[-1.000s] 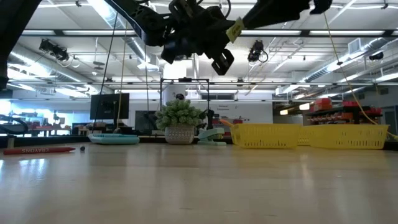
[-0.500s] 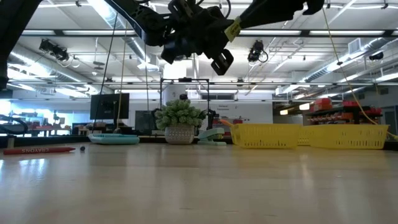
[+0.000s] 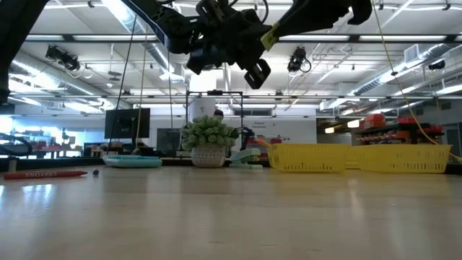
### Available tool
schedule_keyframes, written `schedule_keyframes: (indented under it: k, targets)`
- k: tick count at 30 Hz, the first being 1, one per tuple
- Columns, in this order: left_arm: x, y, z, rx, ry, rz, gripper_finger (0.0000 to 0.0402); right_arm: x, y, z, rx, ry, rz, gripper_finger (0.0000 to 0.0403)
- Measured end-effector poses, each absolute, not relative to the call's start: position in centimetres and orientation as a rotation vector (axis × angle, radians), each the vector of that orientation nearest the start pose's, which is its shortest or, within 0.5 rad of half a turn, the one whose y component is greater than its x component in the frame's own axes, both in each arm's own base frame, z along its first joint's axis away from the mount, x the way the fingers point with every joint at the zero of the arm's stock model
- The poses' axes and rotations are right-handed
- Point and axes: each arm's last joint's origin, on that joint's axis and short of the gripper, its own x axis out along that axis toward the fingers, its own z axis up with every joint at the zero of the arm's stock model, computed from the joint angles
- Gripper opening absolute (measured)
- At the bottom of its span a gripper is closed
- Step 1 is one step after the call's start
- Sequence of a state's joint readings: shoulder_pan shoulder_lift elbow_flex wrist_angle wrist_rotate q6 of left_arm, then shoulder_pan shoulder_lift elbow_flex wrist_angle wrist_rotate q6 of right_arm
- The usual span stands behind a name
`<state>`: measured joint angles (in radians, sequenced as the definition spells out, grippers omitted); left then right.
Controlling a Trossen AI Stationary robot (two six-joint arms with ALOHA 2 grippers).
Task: Sort crayons/erasers/pens/pencils in bins
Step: Put the yellow eraser into the bottom right yellow bin
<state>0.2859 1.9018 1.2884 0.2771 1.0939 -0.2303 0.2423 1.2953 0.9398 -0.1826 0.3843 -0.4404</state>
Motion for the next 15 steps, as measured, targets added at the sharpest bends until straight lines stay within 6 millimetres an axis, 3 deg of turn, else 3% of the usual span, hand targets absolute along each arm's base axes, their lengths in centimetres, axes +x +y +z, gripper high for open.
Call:
schedule_keyframes:
  k: [9,15]
  targets:
    - [40.5,10.3,23.4,-0.437,0.352,-0.75,0.0095,27.5,5.3,28.0,-0.588,0.544,-0.025,0.0028]
    - [39.4,13.7,23.4,-0.449,0.333,-0.678,0.0109,27.0,5.3,27.5,-0.498,0.606,-0.035,0.0025]
